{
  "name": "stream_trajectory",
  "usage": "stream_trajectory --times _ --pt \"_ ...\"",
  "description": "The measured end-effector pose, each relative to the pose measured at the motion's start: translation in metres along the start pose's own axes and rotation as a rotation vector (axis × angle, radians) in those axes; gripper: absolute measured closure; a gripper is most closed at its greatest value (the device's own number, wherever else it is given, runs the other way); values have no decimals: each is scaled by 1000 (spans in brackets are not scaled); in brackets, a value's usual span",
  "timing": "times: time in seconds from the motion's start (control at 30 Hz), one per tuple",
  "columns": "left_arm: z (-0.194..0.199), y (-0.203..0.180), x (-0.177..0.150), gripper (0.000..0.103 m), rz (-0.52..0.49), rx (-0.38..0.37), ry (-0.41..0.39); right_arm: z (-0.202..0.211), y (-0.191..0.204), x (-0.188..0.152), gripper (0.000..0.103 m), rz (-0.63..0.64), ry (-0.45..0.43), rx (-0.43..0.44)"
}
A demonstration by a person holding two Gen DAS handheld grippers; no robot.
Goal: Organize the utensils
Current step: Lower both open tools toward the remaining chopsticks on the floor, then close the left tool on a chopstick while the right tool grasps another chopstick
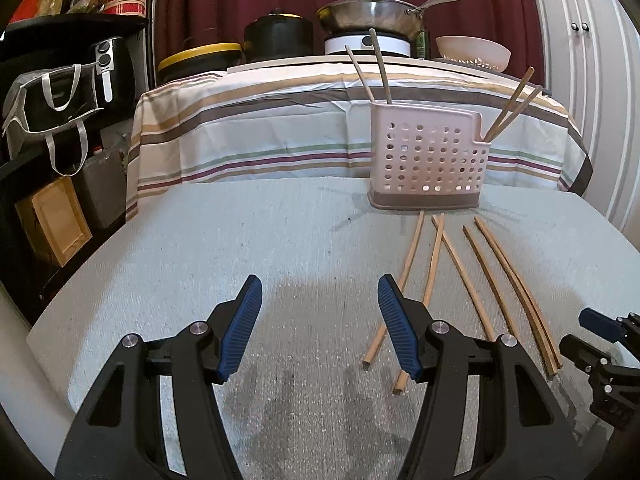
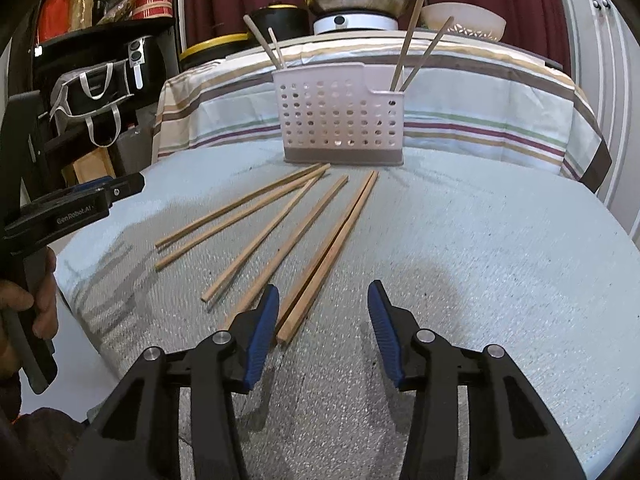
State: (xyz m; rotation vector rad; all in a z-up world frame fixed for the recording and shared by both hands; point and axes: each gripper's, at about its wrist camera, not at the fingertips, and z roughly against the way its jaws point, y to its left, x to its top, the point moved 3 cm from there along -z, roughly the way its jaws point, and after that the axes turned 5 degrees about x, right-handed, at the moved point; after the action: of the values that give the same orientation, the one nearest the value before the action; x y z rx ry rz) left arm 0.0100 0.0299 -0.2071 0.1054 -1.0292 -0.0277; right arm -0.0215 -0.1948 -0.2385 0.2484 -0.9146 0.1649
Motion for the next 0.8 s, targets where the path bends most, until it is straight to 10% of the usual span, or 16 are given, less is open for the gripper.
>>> stream_trajectory --times 0.57,0.63,0.8 --pt "-5 -4 -16 44 -9 -2 44 -3 -14 -7 70 -35 45 -46" --pt "-7 -3 -18 44 -10 1 50 -6 -12 -7 88 -22 56 -47" --pt "-9 -2 -22 44 -7 0 61 -5 -21 -7 94 -43 57 -72"
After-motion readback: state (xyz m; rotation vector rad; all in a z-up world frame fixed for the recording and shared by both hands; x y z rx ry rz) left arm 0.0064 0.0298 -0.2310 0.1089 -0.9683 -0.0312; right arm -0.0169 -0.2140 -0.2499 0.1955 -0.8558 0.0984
